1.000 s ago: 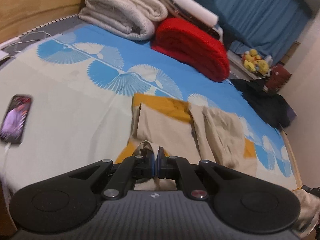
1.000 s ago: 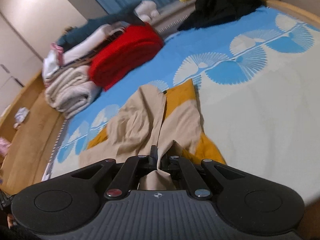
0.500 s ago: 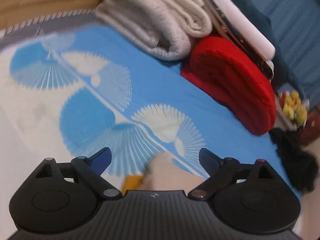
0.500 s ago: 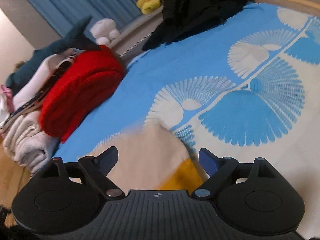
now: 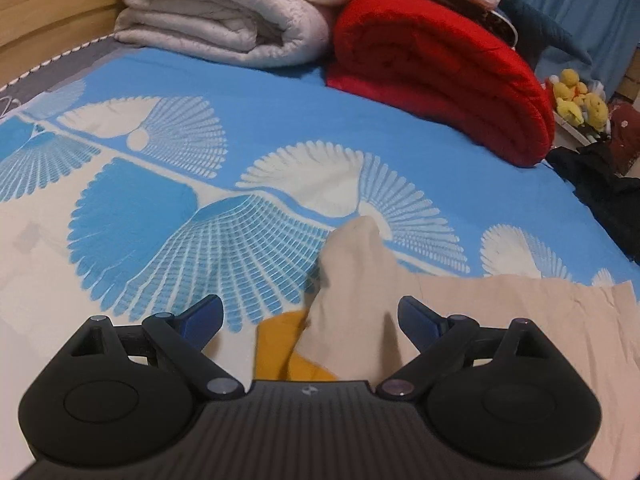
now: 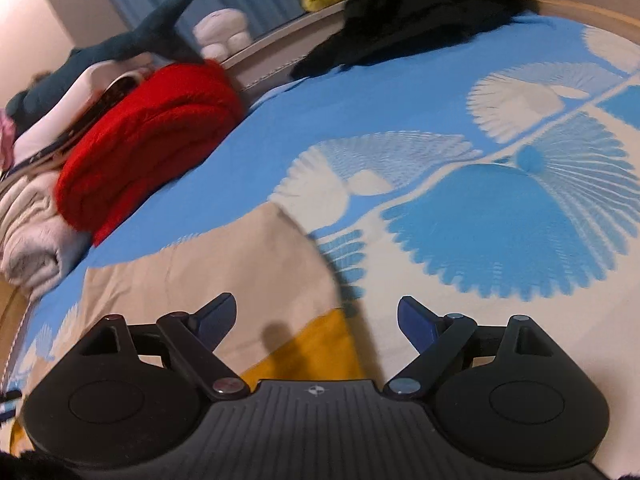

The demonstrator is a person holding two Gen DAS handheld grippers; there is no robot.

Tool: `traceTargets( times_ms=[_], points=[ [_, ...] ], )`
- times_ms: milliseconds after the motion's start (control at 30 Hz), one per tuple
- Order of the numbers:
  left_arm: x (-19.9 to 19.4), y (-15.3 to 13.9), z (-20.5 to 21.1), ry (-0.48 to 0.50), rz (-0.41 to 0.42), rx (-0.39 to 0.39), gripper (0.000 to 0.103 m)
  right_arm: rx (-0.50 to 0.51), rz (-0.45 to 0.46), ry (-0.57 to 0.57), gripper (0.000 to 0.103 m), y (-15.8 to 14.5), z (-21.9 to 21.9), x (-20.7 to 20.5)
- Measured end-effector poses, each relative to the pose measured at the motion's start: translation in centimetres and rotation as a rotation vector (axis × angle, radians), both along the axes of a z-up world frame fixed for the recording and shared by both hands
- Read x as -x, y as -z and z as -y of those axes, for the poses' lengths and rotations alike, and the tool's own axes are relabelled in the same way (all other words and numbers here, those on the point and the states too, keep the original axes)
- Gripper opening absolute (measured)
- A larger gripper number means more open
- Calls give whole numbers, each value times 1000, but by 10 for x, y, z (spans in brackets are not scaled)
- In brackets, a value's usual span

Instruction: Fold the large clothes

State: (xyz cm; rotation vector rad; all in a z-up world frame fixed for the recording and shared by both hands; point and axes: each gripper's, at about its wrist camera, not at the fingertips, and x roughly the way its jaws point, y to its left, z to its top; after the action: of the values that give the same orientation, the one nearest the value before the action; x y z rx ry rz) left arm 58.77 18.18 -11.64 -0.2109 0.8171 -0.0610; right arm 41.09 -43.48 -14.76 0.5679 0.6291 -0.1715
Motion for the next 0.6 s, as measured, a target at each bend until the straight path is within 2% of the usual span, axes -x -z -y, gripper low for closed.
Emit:
traceTargets(
  times_ms=[100,133,167,200,233,267,300,333,400,467,533,600],
  points=[
    [-3,1,7,25,11,1,95,40,23,-29,88,0,-13,-11],
    [-3,1,11,36,22,-11,87,54,21,-34,88,2,-16,-15],
    [-2,1,16,56,33,-25,68,66,16,-39,77,4,-19,-18],
    [-1,0,21,82,44,-43,54,86,14,-49,60,6,-23,-19],
    [-1,-2,26,99,54,-64,27,114,9,-48,24,7,-27,-19],
    [1,-4,30,107,70,-89,9,153,-14,-34,5,7,-30,-20],
    [4,-6,35,114,97,-117,8,175,-27,-31,5,6,-31,-19],
    [7,-9,38,118,122,-134,4,178,-11,-25,4,3,-29,-15],
    [14,-16,44,119,163,-165,3,192,14,1,3,-7,-26,-7],
    [17,-22,44,107,187,-166,3,202,31,21,2,-19,-24,1],
    [15,-25,38,91,180,-147,3,233,43,47,2,-33,-23,8],
    [9,-19,34,82,146,-136,3,222,49,73,2,-38,-19,10]
  ],
)
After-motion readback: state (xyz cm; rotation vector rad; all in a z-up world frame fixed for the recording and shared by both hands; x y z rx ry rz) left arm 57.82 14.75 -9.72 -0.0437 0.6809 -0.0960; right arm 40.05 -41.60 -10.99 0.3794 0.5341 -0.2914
